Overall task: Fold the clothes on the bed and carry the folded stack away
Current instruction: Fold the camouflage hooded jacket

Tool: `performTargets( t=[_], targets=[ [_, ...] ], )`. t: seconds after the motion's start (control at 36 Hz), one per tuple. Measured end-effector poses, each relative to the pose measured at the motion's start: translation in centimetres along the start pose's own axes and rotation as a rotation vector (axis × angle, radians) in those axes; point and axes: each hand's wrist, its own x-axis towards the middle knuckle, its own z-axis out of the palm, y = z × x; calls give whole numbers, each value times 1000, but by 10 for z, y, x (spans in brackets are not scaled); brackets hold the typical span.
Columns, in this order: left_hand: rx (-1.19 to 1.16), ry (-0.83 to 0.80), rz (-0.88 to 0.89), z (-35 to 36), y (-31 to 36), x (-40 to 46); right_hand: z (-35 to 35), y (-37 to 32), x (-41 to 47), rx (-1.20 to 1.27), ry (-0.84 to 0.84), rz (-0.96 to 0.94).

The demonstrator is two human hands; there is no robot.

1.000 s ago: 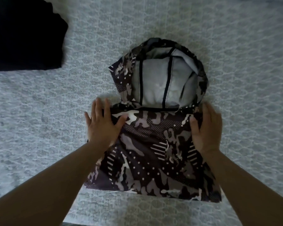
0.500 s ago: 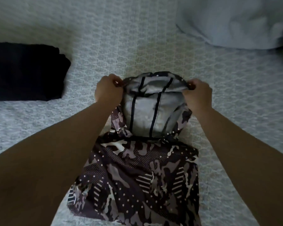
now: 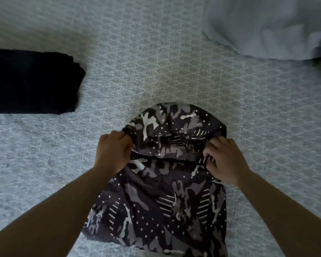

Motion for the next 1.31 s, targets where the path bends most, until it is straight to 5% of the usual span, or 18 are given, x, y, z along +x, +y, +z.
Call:
performTargets(
  t=[0.11, 0.19, 0.31, 0.44, 0.53, 0.64, 0.69, 0.78, 0.94, 1.14, 1.25, 1.31],
  targets=[
    [-295, 228, -290, -12, 21, 35, -12, 0, 32, 193, 187, 174],
    [-338, 54, -259, -13, 35, 65, -14, 4, 59, 339, 294, 498],
    [-176, -378, -192, -6, 43, 89, -8, 15, 79, 552, 15, 735],
    [-91, -438, -131, 0, 48, 88, 1, 1, 86, 468, -294, 638],
    [-236, -340, -178, -3, 51, 83, 4, -10, 81, 407, -212, 662],
    [-396, 57, -221, -21, 52, 68, -3, -31, 66, 429, 227, 683],
    [-367, 203, -117, -27, 49, 50, -7, -43, 54, 504, 397, 593],
    [-311, 257, 163, -24, 42, 12, -6, -63, 19, 499, 403, 332],
    [-167, 22, 461, -8, 31, -64, 17, -89, -64, 209, 24, 148],
    [-168, 51, 526, -8, 33, -124, 21, -124, -118, 203, 87, 242],
    [97, -476, 490, 2, 33, -167, 29, -153, -160, 235, -21, 291],
    [136, -616, 450, 7, 31, -181, 29, -163, -176, 241, -49, 316]
  ],
)
